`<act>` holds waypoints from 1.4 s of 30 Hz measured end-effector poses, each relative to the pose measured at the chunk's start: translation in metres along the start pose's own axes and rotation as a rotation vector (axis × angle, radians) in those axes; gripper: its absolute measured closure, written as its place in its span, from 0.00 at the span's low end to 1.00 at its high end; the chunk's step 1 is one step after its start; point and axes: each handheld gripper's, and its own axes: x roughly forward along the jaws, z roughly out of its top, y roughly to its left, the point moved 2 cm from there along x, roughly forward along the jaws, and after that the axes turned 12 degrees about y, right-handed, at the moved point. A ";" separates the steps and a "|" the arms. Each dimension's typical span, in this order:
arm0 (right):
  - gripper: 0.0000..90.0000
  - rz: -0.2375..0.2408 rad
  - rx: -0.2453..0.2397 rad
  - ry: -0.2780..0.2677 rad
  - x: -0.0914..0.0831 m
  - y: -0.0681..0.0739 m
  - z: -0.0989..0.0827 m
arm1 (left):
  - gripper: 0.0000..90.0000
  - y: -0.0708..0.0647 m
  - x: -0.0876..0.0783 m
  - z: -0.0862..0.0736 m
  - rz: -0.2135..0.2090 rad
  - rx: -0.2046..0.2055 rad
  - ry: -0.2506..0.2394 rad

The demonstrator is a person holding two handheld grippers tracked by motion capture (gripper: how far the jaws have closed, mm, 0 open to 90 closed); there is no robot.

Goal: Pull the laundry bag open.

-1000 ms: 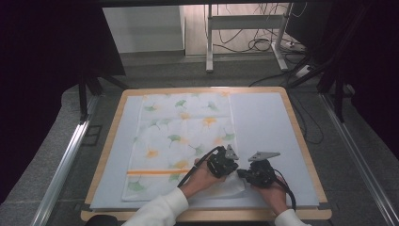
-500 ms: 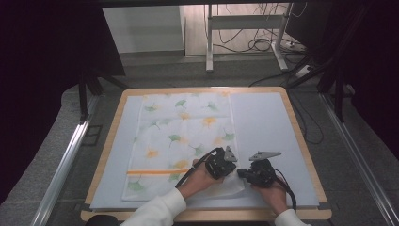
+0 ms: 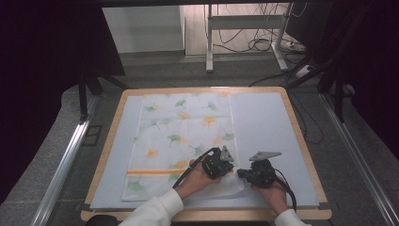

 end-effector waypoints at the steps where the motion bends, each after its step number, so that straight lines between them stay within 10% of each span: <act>1: 1.00 0.000 0.000 0.000 0.000 0.000 0.000 | 1.00 0.000 0.000 0.000 0.001 0.002 0.003; 42: 0.99 0.008 -0.001 0.001 0.000 -0.001 0.000 | 1.00 0.014 -0.015 -0.027 -0.008 -0.051 0.010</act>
